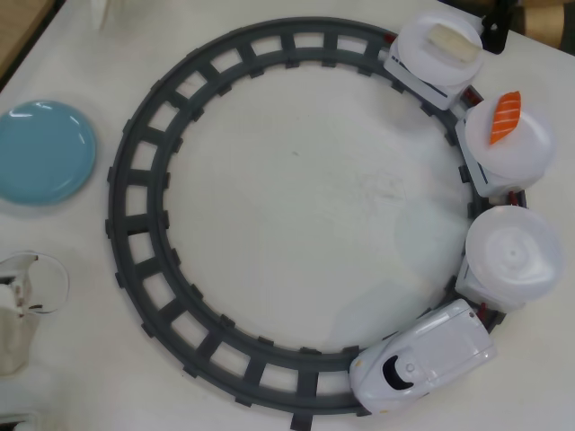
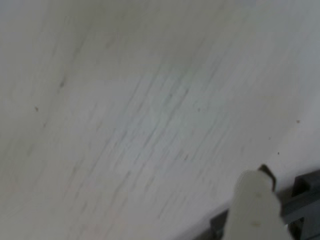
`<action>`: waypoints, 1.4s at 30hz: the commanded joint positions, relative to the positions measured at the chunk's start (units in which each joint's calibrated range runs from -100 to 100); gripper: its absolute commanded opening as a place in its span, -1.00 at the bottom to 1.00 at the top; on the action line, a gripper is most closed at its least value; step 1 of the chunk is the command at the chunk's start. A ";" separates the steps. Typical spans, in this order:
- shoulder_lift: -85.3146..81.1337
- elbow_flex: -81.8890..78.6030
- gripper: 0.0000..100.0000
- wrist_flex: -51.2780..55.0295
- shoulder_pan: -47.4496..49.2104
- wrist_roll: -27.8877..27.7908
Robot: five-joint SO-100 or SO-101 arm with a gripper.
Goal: Pick up the sushi from the Shinkansen and put it on the blue dish
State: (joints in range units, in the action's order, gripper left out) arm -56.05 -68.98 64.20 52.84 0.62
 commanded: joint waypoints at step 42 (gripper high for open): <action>-0.31 0.36 -0.51 -0.55 0.15 -0.15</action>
State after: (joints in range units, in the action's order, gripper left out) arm -56.05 -68.98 64.20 52.84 0.62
